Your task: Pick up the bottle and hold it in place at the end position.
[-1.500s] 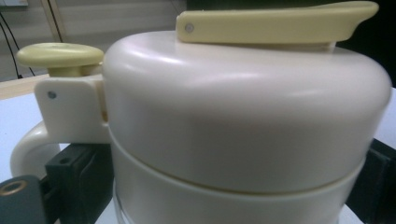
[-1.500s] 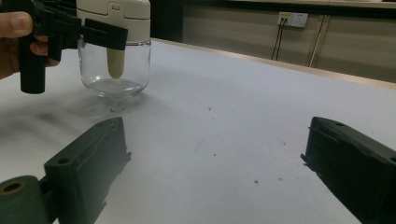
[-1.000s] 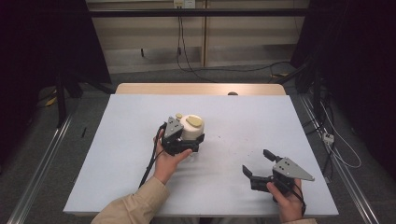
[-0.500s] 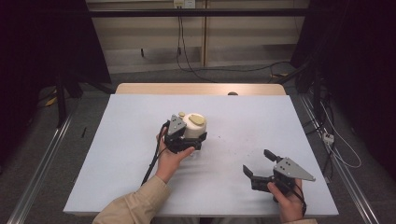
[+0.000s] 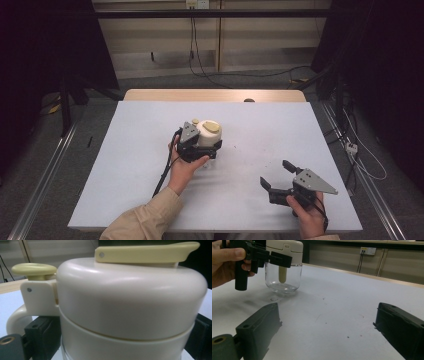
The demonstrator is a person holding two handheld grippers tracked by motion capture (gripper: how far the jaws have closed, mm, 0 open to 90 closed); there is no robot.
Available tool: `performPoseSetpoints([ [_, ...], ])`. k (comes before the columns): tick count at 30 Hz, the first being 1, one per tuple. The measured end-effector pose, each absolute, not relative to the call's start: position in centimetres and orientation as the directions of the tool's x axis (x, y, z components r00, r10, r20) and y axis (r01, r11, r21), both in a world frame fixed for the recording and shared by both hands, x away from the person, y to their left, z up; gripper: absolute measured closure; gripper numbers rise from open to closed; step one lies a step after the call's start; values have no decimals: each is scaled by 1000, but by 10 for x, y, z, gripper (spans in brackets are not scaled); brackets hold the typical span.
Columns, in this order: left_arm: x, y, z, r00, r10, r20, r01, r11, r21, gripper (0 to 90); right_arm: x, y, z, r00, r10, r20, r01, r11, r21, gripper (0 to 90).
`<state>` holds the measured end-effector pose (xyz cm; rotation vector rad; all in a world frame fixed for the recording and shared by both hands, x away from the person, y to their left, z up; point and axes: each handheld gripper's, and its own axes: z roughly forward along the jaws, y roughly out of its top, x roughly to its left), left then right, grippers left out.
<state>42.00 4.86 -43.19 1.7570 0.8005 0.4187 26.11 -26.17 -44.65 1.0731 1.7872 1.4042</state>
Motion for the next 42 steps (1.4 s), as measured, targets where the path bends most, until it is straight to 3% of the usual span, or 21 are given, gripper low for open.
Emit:
performPoseSetpoints([
  [42, 433, 35, -433, 719, 680, -141, 325, -150, 934, 55, 260, -263, -447, -476, 879, 12, 226, 110, 968, 49],
])
